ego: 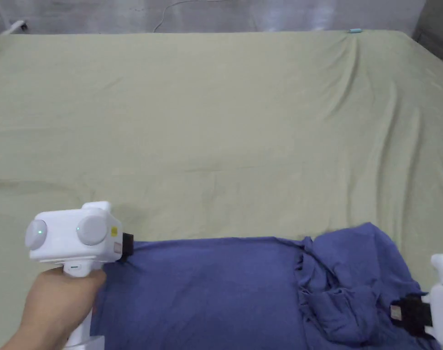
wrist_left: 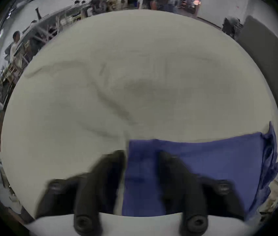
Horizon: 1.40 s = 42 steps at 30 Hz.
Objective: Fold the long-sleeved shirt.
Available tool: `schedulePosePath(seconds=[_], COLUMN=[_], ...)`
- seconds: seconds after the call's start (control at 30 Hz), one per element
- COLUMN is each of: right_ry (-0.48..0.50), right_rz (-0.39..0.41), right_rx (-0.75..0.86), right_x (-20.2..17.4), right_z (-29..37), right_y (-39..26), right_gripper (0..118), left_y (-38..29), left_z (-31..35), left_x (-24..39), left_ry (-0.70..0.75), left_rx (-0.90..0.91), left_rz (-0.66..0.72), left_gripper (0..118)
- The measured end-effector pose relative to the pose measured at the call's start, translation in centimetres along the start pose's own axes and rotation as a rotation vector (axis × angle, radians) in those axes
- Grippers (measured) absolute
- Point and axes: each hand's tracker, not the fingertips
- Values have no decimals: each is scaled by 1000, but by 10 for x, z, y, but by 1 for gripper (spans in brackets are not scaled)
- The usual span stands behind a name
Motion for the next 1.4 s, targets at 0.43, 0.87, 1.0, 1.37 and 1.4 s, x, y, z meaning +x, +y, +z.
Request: schedulePosePath(seconds=[0.43,0.87,1.0,1.37,1.4], right_ry=[-158,27,35,-9,-28], right_rz=[-112,3,108,197,211], right_rx=[-306,-1,68,-196,-218], right_x=[4,2,9,35,39], right_z=[-144,-12,48,25,16], right_y=[198,120,52,-90,-92], right_gripper=[88,5,5,5,5], left_y=[25,1,-36,-170,-178], left_z=[50,100,145,145,140], left_x=[-13,-30,-34,-37,-36], left_ry=[-126,-198,-201,-163,-158], left_rx=[49,83,102,-174,-196], left_rz=[69,21,-61,-176,-178], left_gripper=[0,0,0,0,0])
